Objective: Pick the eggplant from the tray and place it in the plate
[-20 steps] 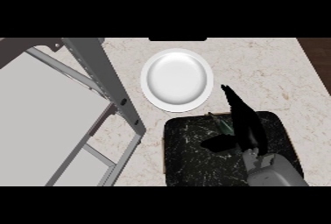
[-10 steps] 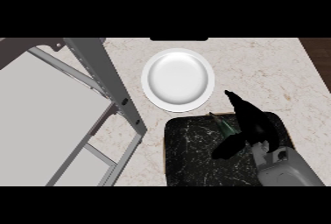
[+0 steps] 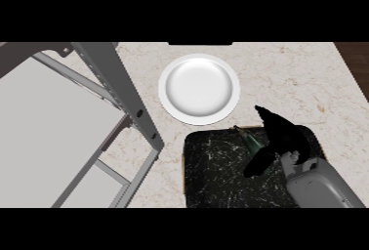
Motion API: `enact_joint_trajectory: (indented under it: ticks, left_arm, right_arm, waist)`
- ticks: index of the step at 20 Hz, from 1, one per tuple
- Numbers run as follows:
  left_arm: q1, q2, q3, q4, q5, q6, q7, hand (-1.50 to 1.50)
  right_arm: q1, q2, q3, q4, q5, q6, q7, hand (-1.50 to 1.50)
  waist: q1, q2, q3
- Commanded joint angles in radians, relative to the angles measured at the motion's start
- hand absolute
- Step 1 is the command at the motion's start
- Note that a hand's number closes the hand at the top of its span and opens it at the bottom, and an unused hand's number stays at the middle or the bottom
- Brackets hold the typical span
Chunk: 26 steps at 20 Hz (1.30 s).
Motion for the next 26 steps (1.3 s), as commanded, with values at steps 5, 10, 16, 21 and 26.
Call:
enact_joint_trajectory:
  ticks: [5, 10, 16, 21, 26]
  left_arm:
    - [0.004, -0.001, 0.045, -0.037, -0.018, -0.025, 0.041, 0.00]
    - [-0.040, -0.057, 0.052, 0.095, -0.070, -0.027, -0.046, 0.00]
    - [0.057, -0.108, 0.038, -0.049, -0.110, -0.007, 0.008, 0.00]
    - [0.027, -0.039, 0.107, -0.051, -0.069, -0.104, 0.054, 0.00]
    - [0.033, -0.096, 0.099, -0.015, -0.112, -0.083, -0.014, 0.00]
  right_arm:
    - [-0.007, 0.061, -0.009, 0.139, 0.044, 0.070, 0.023, -1.50]
    - [0.000, 0.062, -0.010, 0.246, 0.119, 0.056, -0.061, -1.50]
    - [-0.035, 0.136, -0.045, 0.327, 0.196, 0.071, -0.065, -1.50]
    - [-0.004, 0.182, -0.038, 0.314, 0.172, 0.105, -0.157, 1.50]
    - [-0.023, 0.158, -0.087, 0.480, 0.223, 0.034, -0.346, 1.50]
  waist:
    - [0.001, 0.000, 0.000]
    - [-0.005, 0.003, 0.000]
    - [0.002, 0.000, 0.000]
    - [0.001, 0.000, 0.000]
    - [0.005, 0.003, 0.001]
